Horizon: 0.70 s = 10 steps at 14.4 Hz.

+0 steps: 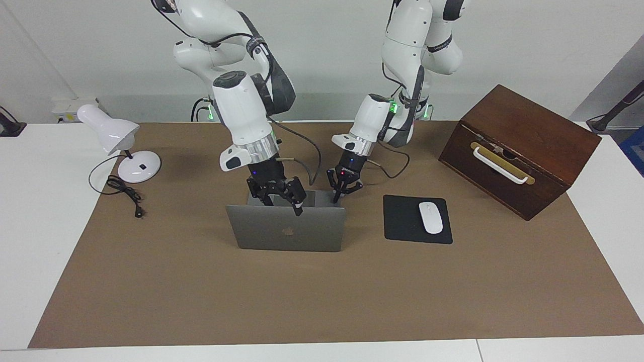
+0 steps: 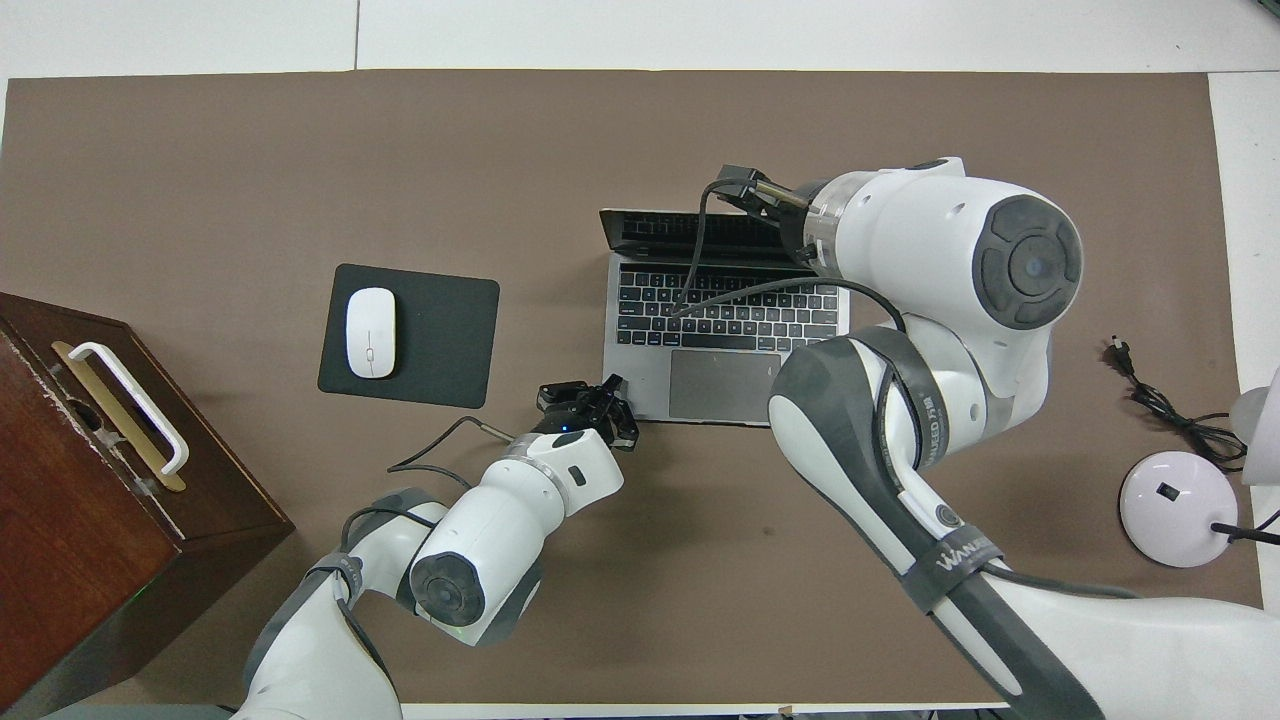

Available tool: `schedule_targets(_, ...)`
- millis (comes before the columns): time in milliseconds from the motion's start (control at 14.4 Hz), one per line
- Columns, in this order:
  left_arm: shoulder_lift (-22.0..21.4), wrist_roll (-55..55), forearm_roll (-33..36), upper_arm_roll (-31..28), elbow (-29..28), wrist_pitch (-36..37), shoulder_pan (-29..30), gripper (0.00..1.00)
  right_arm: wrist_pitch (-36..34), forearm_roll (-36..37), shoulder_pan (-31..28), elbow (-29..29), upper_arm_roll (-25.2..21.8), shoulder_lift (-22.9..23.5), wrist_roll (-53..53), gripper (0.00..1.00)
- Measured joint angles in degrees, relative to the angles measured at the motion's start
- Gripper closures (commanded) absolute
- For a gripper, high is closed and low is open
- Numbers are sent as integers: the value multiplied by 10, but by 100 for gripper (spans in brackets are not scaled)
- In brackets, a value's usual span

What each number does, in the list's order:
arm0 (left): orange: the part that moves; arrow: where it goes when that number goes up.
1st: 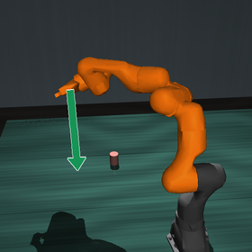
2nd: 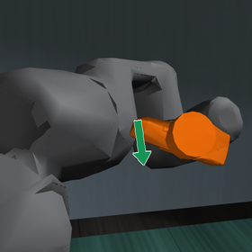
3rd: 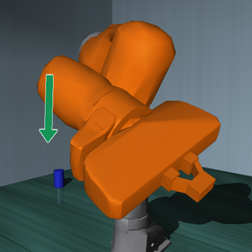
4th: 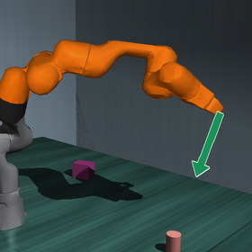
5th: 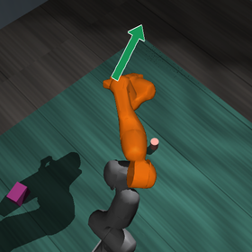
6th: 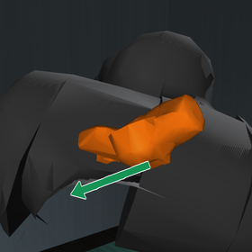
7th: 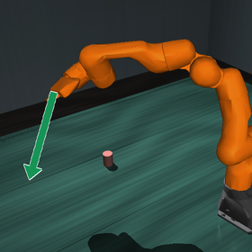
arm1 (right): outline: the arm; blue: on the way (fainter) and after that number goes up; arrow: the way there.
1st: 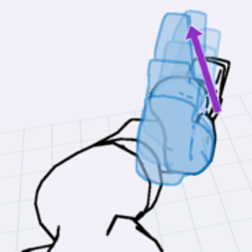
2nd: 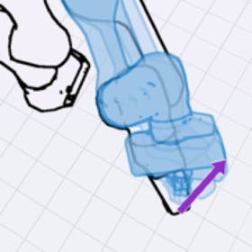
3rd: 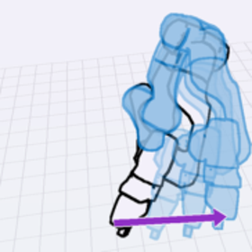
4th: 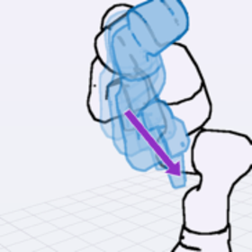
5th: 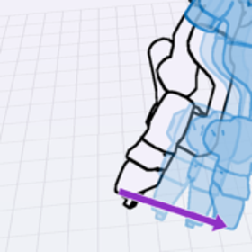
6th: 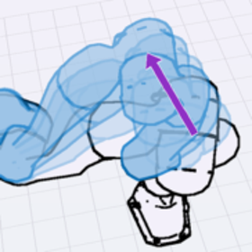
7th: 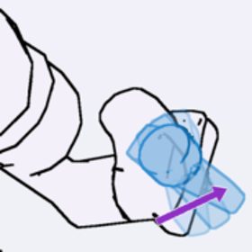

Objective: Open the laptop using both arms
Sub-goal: 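Push the lid farther open with the right gripper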

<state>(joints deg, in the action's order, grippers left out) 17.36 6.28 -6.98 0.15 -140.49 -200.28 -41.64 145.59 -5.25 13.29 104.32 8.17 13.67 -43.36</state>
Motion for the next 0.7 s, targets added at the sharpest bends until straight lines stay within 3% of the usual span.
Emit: schedule_targets(695, 0, 0, 0, 0, 0, 0, 0, 100, -3, 1, -12, -15, 0, 8, 22, 0)
